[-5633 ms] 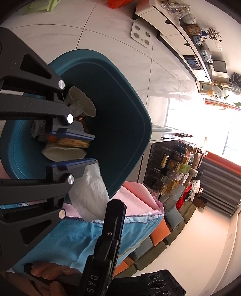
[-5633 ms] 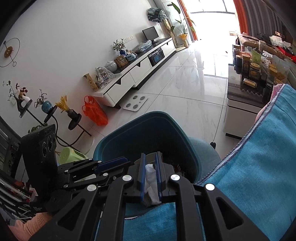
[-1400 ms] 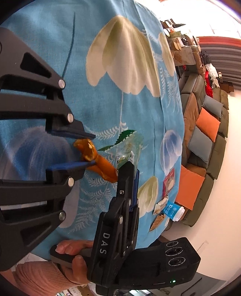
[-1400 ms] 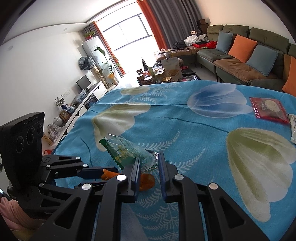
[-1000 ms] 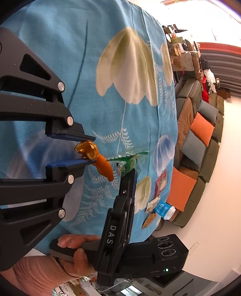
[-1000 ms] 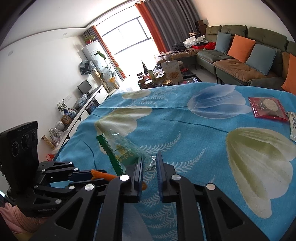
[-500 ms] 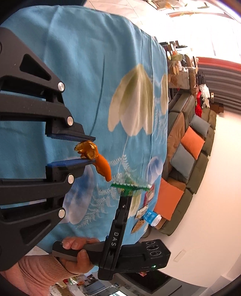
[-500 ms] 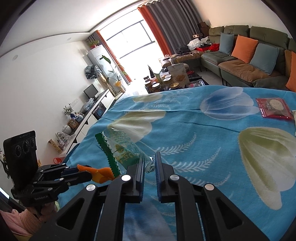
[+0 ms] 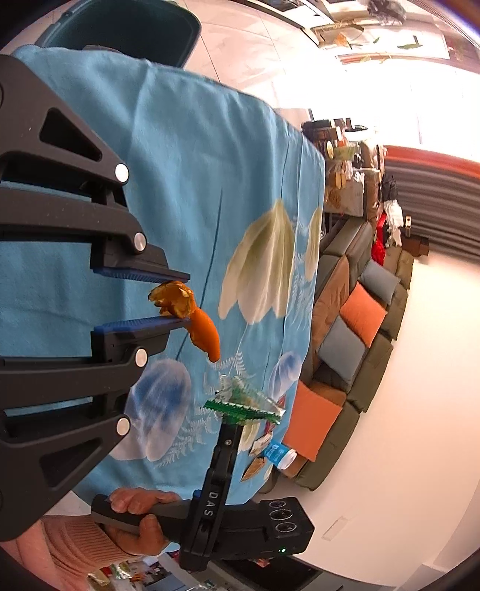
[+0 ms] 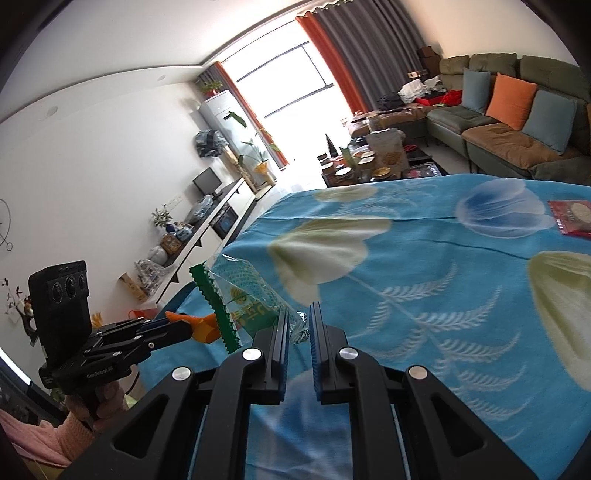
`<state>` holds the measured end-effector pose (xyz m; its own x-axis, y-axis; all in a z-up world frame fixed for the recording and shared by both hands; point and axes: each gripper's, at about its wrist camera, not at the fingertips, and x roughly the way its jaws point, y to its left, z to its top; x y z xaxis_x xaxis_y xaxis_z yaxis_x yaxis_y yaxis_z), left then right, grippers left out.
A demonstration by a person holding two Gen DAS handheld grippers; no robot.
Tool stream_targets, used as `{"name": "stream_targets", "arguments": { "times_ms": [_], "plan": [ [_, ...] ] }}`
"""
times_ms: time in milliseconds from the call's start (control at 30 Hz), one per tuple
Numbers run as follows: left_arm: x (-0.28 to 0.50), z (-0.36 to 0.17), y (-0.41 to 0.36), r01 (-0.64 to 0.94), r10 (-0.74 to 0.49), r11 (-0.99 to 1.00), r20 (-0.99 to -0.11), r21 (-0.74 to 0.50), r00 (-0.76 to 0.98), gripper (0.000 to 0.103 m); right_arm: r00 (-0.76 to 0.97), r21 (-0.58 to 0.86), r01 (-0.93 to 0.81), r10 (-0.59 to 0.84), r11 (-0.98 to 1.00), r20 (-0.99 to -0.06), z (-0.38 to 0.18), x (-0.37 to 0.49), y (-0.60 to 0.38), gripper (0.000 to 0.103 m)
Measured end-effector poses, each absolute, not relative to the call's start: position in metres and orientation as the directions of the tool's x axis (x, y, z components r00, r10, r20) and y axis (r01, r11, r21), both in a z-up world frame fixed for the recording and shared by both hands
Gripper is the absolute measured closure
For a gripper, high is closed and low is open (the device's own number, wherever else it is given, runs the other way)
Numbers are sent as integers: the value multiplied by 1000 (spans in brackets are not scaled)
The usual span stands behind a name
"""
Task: Collect trash
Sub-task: 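Lift the orange peel with the left gripper while the right lifts the wrapper, then carry the peel in the left gripper while the right carries the wrapper toward the bin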
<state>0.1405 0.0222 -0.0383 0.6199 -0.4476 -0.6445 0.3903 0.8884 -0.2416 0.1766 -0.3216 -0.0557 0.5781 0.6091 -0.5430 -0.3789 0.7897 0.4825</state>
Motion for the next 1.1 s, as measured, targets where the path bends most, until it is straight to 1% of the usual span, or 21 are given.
{"name": "stream_targets", "arguments": {
  "times_ms": [400, 1100],
  "plan": [
    [122, -35, 67, 317, -406, 913, -636, -256, 656, 88, 536, 494, -429, 653, 756, -535, -54, 171, -282, 94],
    [94, -19, 95, 262, -354, 935, -598, -238, 719, 88, 488, 497, -483, 692, 721, -531, -54, 165, -243, 94]
  ]
}}
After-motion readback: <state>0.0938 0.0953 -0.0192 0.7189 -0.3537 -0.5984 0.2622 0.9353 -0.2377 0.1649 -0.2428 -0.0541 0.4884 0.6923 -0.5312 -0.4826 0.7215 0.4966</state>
